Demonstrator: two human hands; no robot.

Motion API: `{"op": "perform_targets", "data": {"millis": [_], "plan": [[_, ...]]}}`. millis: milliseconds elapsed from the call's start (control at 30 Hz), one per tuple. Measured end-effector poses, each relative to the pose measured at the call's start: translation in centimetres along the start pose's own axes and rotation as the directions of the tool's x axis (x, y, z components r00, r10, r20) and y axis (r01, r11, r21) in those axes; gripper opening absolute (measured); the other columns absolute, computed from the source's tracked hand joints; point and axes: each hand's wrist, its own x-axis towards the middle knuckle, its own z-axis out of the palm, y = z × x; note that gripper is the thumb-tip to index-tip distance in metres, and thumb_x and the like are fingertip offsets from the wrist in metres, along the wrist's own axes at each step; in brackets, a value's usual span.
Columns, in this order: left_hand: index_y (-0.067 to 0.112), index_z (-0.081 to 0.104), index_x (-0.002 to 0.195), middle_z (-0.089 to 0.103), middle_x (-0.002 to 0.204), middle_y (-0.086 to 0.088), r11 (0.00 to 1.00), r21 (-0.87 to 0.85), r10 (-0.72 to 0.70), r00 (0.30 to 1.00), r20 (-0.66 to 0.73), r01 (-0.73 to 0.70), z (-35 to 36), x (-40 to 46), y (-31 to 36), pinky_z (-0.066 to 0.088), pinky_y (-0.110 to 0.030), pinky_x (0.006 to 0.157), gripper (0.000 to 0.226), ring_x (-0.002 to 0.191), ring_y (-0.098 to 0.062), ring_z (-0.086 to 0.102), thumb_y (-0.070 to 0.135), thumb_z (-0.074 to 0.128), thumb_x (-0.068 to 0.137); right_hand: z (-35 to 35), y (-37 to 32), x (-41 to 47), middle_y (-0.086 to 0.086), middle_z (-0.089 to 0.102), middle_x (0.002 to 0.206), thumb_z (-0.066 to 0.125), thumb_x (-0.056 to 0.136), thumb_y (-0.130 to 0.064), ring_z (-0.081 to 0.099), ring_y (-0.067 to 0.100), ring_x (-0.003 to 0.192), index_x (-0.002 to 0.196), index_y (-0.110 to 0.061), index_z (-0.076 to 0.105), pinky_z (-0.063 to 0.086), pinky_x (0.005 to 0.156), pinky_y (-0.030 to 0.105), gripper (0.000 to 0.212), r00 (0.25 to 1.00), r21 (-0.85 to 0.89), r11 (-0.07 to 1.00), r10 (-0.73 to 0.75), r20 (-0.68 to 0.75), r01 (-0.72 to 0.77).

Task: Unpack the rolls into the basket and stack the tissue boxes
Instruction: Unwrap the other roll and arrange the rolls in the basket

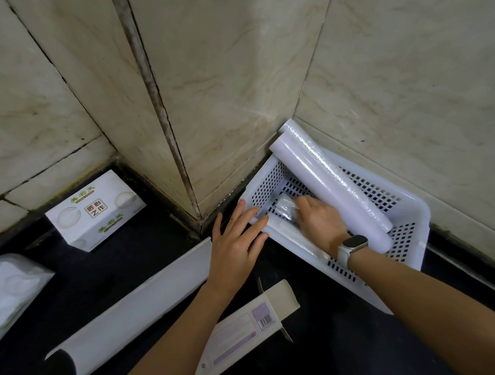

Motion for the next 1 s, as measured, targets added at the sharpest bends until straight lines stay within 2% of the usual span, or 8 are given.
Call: {"op": "perform_targets", "data": {"millis": [100, 233, 300, 400, 533, 633, 800, 1000], "plan": [[0.014, 0.066, 0.111, 0.064, 0.122, -0.007, 1.0, -0.008, -0.004, 1.0, 0.003, 0.004, 0.0, 0.0, -0.1, 0.035, -0.066, 0.098, 0.032, 0.13, -0.027, 0.04, 0.026, 0.047, 0.089, -1.7, -0.3, -0.3, 0.02, 0.062, 0.067, 0.067, 0.071, 0.008, 0.056, 0.032, 0.045, 0.086, 0.004, 0.059, 0.045, 0.038, 0.032, 0.018, 0.971, 0.048, 0.997, -0.049, -0.234, 0.062], [0.013, 0.066, 0.111, 0.064, 0.122, -0.007, 0.999, -0.038, -0.019, 1.0, 0.014, 0.019, -0.1, -0.1, -0.1, 0.033, -0.067, 0.099, 0.033, 0.13, -0.029, 0.04, 0.027, 0.047, 0.088, -4.2, 0.0, -0.1, 0.016, 0.064, 0.074, 0.057, 0.086, -0.005, 0.055, 0.028, 0.046, 0.102, 0.0, 0.055, 0.048, 0.043, 0.034, 0.017, 0.944, 0.209, 0.977, 0.04, -0.327, 0.031], [0.013, 0.067, 0.11, 0.064, 0.122, -0.007, 0.999, -0.037, -0.023, 1.0, 0.013, 0.023, -0.1, 0.0, 0.0, 0.033, -0.066, 0.1, 0.033, 0.13, -0.028, 0.039, 0.028, 0.047, 0.088, -5.0, 0.3, 0.3, 0.009, 0.063, 0.072, 0.052, 0.09, -0.013, 0.054, 0.024, 0.054, 0.112, -0.004, 0.053, 0.046, 0.053, 0.031, 0.024, 0.964, 0.377, 0.924, 0.155, -0.217, -0.064], [0.014, 0.067, 0.111, 0.063, 0.123, -0.007, 0.998, -0.042, -0.035, 0.999, 0.021, 0.036, -0.1, 0.0, 0.1, 0.034, -0.066, 0.1, 0.034, 0.131, -0.028, 0.039, 0.028, 0.047, 0.088, -5.1, 1.0, 1.1, 0.001, 0.052, 0.07, 0.056, 0.088, -0.017, 0.046, 0.014, 0.058, 0.108, -0.007, 0.053, 0.039, 0.056, 0.027, 0.022, 0.97, 0.57, 0.785, 0.181, 0.164, -0.243], [0.014, 0.068, 0.109, 0.064, 0.122, -0.007, 1.0, -0.017, -0.026, 1.0, 0.003, 0.026, 0.0, -0.1, 0.1, 0.036, -0.065, 0.097, 0.033, 0.129, -0.028, 0.04, 0.028, 0.048, 0.088, -2.8, 0.6, 1.0, -0.001, 0.042, 0.072, 0.061, 0.084, -0.018, 0.04, 0.013, 0.065, 0.09, -0.004, 0.051, 0.033, 0.063, 0.025, 0.018, 0.857, 0.539, 0.744, 0.086, 0.508, -0.394], [0.014, 0.068, 0.109, 0.065, 0.121, -0.006, 1.0, 0.015, -0.01, 1.0, -0.005, 0.01, 0.1, -0.1, 0.0, 0.039, -0.063, 0.096, 0.032, 0.128, -0.027, 0.041, 0.027, 0.047, 0.088, -0.6, 0.0, 0.6, -0.001, 0.049, 0.08, 0.058, 0.085, -0.015, 0.049, 0.015, 0.072, 0.091, -0.012, 0.056, 0.039, 0.07, 0.029, 0.007, 0.913, 0.515, 0.805, 0.079, 0.401, -0.296], [0.015, 0.066, 0.111, 0.064, 0.122, -0.006, 1.0, 0.028, 0.002, 1.0, -0.004, -0.002, 0.3, -0.1, -0.1, 0.039, -0.061, 0.096, 0.033, 0.128, -0.026, 0.04, 0.028, 0.046, 0.088, 0.6, 0.2, -0.2, 0.008, 0.051, 0.118, 0.052, 0.09, -0.028, 0.057, 0.028, 0.095, 0.118, -0.014, 0.045, 0.049, 0.077, 0.039, 0.032, 0.969, 0.299, 0.933, 0.143, 0.203, -0.201], [0.015, 0.066, 0.11, 0.064, 0.121, -0.007, 1.0, 0.009, -0.005, 1.0, -0.008, 0.005, 0.4, -0.2, -0.1, 0.042, -0.063, 0.093, 0.032, 0.127, -0.03, 0.044, 0.026, 0.047, 0.088, 0.3, 1.4, -2.7, 0.011, 0.055, 0.113, 0.045, 0.094, -0.021, 0.054, 0.023, 0.098, 0.123, -0.017, 0.053, 0.048, 0.087, 0.039, 0.031, 0.968, 0.411, 0.91, -0.149, 0.203, 0.053]]}}
